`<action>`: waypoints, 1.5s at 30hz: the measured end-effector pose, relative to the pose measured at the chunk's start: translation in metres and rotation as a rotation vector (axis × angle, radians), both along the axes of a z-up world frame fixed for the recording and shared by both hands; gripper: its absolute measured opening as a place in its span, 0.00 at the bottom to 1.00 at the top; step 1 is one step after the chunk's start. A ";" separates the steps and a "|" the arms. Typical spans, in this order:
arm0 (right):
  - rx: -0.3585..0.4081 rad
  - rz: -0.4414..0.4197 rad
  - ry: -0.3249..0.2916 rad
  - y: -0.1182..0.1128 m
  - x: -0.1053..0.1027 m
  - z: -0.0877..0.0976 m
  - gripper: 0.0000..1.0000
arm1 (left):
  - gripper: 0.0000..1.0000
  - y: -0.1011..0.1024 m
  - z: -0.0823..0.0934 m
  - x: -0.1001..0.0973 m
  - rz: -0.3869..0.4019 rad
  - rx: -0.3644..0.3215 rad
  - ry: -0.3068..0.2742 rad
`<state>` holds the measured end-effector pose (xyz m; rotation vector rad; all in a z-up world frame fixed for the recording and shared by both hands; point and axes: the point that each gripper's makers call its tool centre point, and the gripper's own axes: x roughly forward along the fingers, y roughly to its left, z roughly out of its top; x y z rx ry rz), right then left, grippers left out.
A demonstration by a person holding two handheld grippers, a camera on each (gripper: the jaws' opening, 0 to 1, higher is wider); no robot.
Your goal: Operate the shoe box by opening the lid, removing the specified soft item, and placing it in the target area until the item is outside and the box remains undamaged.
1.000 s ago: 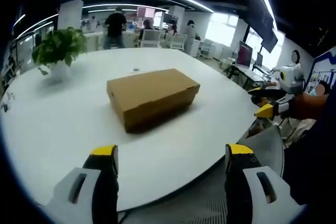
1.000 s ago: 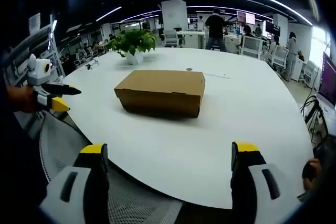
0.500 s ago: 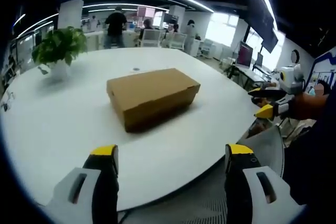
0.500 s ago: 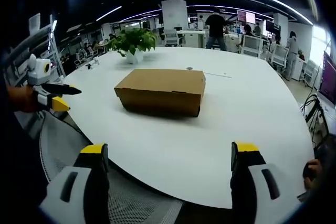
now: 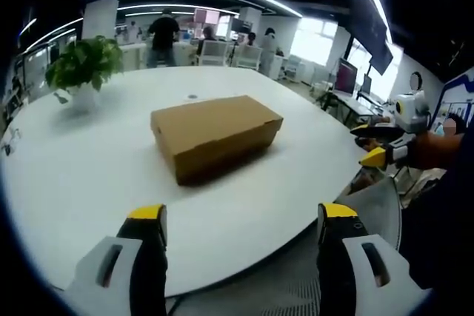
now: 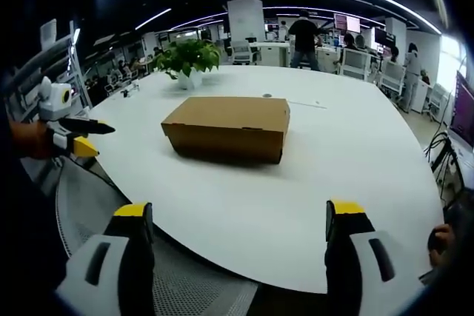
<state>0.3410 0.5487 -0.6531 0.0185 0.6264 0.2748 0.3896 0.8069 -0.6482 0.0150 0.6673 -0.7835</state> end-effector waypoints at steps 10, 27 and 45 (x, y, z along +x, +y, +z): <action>0.005 0.000 -0.001 0.001 0.001 0.000 0.92 | 0.85 0.001 0.000 0.000 0.009 -0.001 -0.002; 0.008 0.015 0.004 0.003 0.003 -0.002 0.91 | 0.85 0.003 -0.001 0.000 0.023 -0.002 0.003; 0.009 0.027 0.011 0.002 0.004 -0.004 0.91 | 0.85 0.001 -0.005 -0.001 0.033 0.002 0.011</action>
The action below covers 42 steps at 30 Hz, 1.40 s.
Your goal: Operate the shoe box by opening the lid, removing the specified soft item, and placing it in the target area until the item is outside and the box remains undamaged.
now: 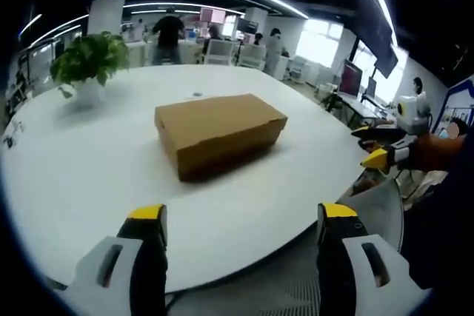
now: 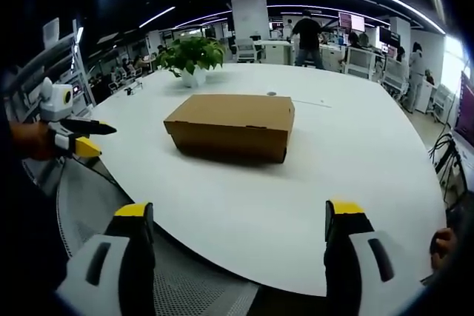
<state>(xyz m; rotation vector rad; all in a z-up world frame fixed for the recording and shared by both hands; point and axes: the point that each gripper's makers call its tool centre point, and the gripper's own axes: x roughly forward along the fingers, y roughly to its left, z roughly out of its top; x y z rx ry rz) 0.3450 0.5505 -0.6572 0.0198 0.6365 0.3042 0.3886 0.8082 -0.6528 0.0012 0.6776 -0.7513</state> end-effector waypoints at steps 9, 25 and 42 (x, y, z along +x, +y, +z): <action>0.002 0.011 0.006 0.000 0.003 -0.001 0.90 | 0.84 -0.001 0.000 0.006 0.003 0.007 -0.007; -0.002 0.037 0.014 -0.002 0.018 -0.002 0.89 | 0.84 -0.004 0.001 0.028 0.009 0.016 -0.020; -0.004 0.075 0.023 -0.005 0.043 -0.006 0.88 | 0.83 -0.009 -0.002 0.048 0.013 0.030 -0.023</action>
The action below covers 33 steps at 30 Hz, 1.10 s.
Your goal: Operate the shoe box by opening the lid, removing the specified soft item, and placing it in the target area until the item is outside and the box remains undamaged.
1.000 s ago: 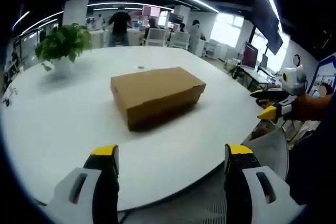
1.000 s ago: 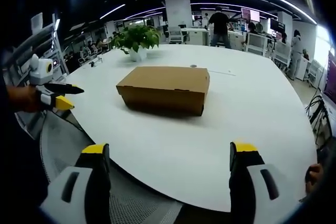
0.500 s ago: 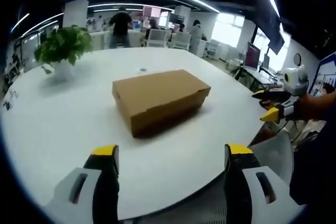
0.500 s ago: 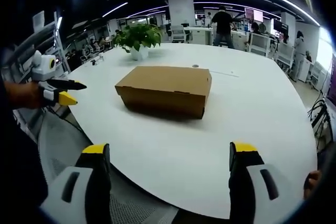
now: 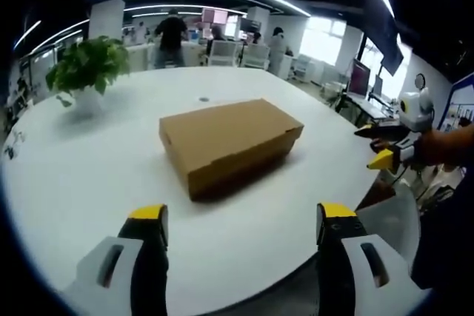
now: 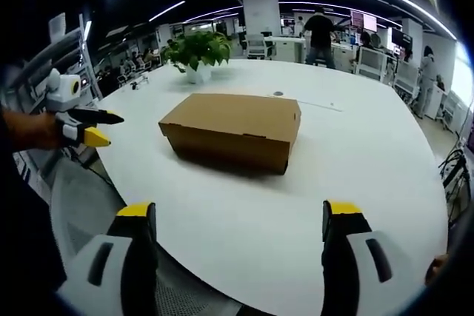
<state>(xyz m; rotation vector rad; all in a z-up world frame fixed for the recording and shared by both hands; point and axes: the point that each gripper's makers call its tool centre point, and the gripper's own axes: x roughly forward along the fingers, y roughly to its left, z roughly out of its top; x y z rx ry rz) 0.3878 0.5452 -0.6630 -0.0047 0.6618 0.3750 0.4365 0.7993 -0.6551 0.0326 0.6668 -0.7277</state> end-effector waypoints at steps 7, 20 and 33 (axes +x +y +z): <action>-0.010 0.014 0.004 -0.003 0.011 -0.004 0.87 | 0.83 -0.003 -0.005 0.007 -0.003 0.008 0.010; -0.009 0.046 0.007 -0.002 0.036 -0.008 0.86 | 0.82 -0.008 -0.010 0.027 -0.004 0.023 0.012; -0.008 0.075 0.008 0.002 0.058 -0.012 0.86 | 0.82 -0.013 -0.016 0.042 -0.006 0.030 0.013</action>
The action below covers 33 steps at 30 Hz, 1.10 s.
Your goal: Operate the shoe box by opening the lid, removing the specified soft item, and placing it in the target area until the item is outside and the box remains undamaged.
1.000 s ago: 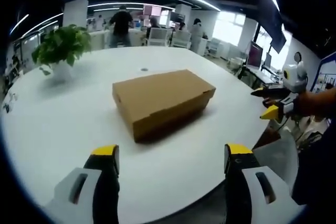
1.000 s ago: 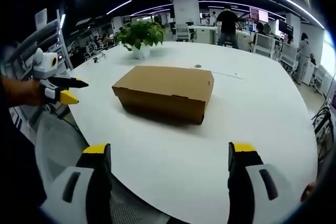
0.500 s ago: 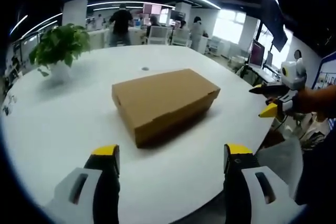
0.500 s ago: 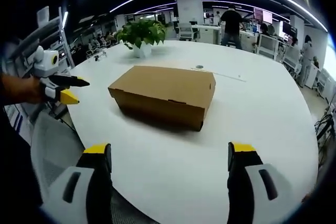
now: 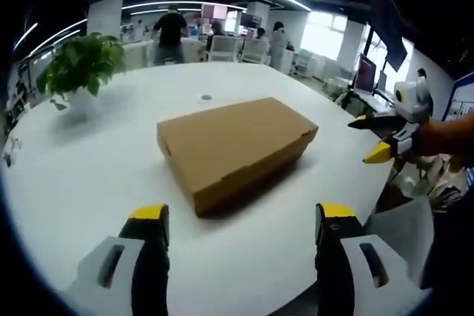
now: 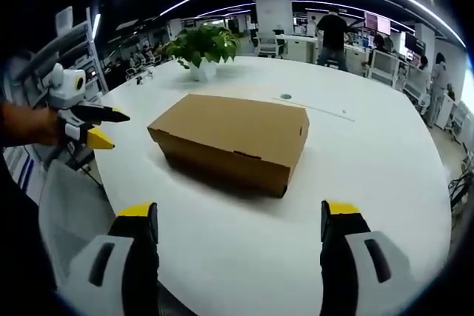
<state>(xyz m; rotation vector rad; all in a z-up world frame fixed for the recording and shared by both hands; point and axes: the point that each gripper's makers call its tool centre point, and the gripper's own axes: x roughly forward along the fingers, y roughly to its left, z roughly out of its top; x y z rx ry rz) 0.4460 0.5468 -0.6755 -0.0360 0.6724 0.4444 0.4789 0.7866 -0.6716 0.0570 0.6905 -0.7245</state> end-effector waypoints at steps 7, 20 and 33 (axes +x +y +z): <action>0.001 0.010 0.010 0.000 0.006 -0.005 0.85 | 0.82 0.000 -0.005 0.005 0.004 0.003 0.012; 0.008 0.026 0.028 0.002 0.024 -0.016 0.85 | 0.82 -0.004 -0.016 0.020 0.001 0.010 0.027; 0.004 0.048 0.037 0.004 0.046 -0.025 0.84 | 0.81 -0.009 -0.027 0.031 -0.003 0.009 0.050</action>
